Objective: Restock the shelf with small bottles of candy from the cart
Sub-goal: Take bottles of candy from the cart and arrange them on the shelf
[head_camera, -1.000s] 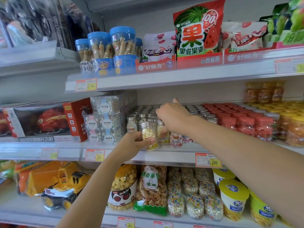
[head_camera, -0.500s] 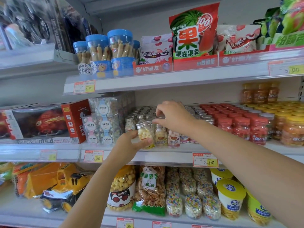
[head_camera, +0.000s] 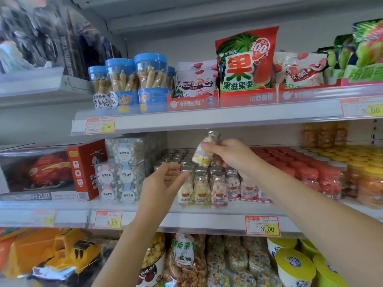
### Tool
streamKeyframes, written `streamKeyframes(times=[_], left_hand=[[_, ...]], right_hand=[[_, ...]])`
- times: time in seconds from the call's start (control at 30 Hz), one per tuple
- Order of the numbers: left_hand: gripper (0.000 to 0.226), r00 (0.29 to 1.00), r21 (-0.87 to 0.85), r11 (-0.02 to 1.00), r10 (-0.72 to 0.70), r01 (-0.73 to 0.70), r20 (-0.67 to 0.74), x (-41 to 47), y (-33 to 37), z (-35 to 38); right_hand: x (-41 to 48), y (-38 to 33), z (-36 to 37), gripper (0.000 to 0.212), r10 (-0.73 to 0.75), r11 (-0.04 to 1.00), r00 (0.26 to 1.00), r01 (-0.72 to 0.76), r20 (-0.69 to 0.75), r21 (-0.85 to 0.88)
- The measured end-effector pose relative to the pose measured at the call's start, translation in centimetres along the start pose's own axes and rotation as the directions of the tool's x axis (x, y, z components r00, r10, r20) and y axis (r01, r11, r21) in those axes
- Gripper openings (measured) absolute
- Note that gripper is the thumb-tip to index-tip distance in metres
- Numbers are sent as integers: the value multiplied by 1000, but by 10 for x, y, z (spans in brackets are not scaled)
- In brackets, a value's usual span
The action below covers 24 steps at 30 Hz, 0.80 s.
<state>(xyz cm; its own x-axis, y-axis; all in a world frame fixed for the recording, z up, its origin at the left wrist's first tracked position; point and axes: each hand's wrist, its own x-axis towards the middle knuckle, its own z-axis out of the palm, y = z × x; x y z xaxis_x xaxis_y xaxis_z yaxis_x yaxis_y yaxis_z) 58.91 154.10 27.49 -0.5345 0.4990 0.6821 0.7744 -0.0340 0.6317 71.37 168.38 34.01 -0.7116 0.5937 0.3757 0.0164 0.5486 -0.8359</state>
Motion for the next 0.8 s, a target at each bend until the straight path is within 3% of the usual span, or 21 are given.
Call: streamKeyframes(times=[0.1, 0.23, 0.4, 0.6, 0.8], left_hand=[[25, 998, 260, 965, -21, 35, -56, 6, -34, 10], [38, 999, 511, 859, -11, 36, -52, 7, -64, 24], [49, 989, 539, 841, 107, -38, -98, 4, -75, 29], [41, 961, 557, 821, 239, -124, -139, 5, -80, 30], [42, 962, 541, 830, 238, -132, -131, 6, -89, 33]], right_hand=[[50, 13, -5, 36, 154, 986, 981, -144, -122, 84], [118, 30, 5, 35, 111, 992, 979, -99, -171, 76], [182, 47, 20, 43, 75, 984, 990, -94, -122, -151], [219, 62, 36, 53, -19, 901, 998, -11, -66, -433], [232, 68, 38, 57, 46, 927, 995, -76, -89, -367]])
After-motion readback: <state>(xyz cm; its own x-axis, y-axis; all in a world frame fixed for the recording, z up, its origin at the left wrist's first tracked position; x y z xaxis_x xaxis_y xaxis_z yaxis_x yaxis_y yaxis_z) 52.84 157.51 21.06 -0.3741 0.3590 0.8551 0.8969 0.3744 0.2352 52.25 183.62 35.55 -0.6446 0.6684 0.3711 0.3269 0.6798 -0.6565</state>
